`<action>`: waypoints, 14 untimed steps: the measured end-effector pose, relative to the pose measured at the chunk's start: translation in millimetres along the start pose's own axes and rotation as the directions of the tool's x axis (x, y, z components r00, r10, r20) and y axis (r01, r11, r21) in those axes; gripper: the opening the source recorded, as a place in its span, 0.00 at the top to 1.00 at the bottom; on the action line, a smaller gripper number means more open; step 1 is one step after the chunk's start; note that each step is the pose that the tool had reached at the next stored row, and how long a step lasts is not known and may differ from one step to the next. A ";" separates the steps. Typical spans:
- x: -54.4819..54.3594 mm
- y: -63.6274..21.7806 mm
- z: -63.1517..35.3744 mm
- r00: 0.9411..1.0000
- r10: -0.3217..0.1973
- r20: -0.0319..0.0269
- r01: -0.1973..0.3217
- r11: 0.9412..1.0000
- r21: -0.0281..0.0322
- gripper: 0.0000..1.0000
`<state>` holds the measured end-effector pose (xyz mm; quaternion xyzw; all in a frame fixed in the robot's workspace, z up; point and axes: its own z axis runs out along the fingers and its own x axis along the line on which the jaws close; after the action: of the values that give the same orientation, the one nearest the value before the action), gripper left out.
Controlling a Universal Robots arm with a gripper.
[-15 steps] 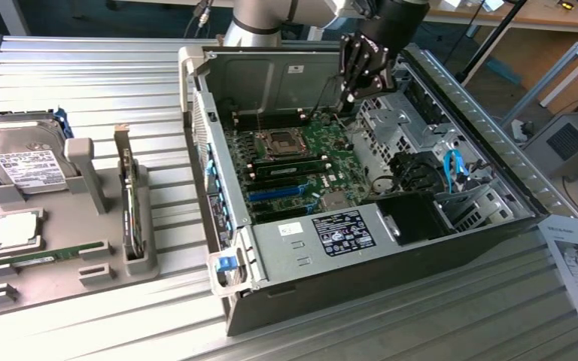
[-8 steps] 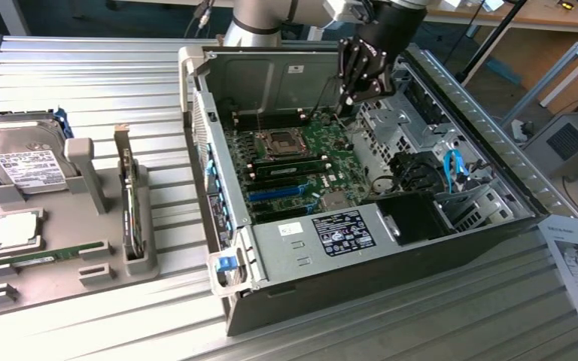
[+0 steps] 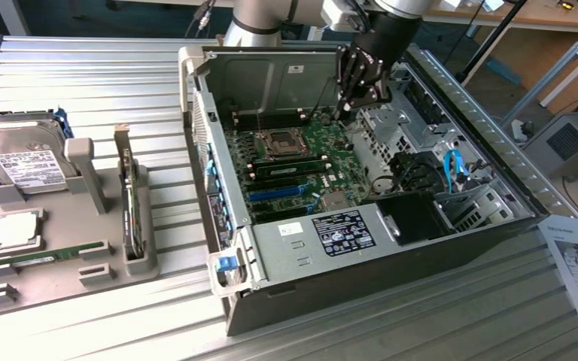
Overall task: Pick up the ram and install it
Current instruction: 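Press down the ram until it locks into place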
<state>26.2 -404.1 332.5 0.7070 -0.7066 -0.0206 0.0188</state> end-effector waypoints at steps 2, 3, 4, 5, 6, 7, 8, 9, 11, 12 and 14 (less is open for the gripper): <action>0.1 -0.1 2.6 1.000 0.000 0.000 0.000 1.000 0.000 0.89; 0.3 -0.2 4.3 1.000 0.000 0.000 0.000 1.000 0.000 0.89; 0.3 -0.3 5.6 1.000 0.000 0.000 0.000 1.000 0.000 0.89; 0.5 -0.4 7.9 1.000 0.000 0.000 0.000 1.000 0.000 0.89; 0.6 -0.5 9.3 1.000 0.000 0.000 0.000 1.000 0.000 0.89; 0.7 -0.6 10.5 1.000 0.000 0.000 0.000 1.000 0.000 0.89; 0.8 -0.7 11.9 1.000 0.000 0.000 0.000 1.000 0.000 0.89; 0.9 -0.7 13.5 1.000 0.000 0.000 0.000 1.000 0.000 0.89; 1.1 -0.9 16.2 1.000 0.000 0.000 0.000 1.000 0.000 0.89; 1.3 -1.0 18.5 1.000 0.000 0.000 0.000 1.000 0.000 0.89; 1.7 -1.2 21.3 1.000 0.000 0.000 0.000 1.000 0.000 0.89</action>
<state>26.2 -405.8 311.2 0.7070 -0.7066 -0.0206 0.0188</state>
